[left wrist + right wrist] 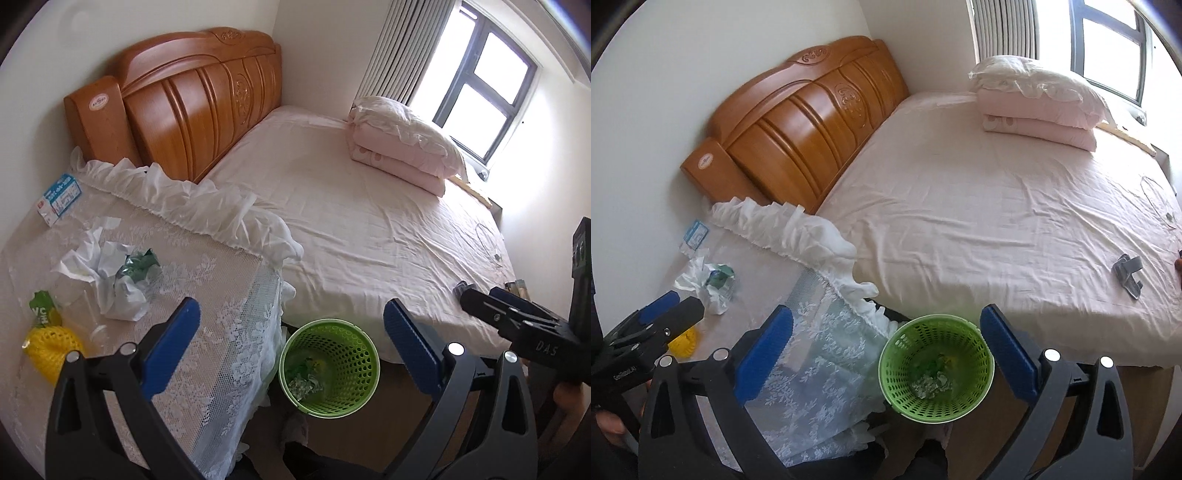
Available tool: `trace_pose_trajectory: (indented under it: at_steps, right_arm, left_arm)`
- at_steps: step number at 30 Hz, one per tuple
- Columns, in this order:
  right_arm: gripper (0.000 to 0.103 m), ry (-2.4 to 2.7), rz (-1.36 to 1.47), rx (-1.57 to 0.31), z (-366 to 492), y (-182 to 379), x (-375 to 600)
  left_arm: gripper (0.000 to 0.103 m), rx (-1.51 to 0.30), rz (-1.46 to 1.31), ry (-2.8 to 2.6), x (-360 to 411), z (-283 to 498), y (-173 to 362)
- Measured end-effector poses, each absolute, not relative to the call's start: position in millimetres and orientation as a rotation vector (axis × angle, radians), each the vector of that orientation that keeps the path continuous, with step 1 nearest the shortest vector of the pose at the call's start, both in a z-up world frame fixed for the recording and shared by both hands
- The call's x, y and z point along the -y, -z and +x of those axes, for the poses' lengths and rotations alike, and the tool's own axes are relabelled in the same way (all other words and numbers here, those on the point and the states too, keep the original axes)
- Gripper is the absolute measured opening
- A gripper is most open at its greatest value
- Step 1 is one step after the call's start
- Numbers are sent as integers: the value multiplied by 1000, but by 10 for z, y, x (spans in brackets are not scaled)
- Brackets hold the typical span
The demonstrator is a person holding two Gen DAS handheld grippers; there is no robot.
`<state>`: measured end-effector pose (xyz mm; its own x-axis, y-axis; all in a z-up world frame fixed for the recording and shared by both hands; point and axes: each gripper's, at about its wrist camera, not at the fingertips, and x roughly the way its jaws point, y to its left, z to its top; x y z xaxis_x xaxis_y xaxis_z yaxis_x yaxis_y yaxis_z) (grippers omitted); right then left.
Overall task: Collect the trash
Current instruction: 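Swing both tools back over the remaining trash on the bed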
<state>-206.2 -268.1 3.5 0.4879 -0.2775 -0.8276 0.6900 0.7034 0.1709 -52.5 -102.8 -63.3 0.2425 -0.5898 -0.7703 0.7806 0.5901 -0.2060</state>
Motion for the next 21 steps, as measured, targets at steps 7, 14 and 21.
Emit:
trace_pose_trajectory:
  at_steps: [7, 14, 21]
  right_arm:
    - [101, 580, 521, -890, -1909, 6, 2568]
    - [101, 438, 481, -913, -1431, 57, 2376]
    - [101, 212, 372, -955, -727, 132, 1878]
  left_arm:
    - [95, -922, 223, 907, 886, -445, 617]
    - [95, -896, 156, 739, 301, -264, 583]
    - [95, -897, 42, 473, -599, -91, 678]
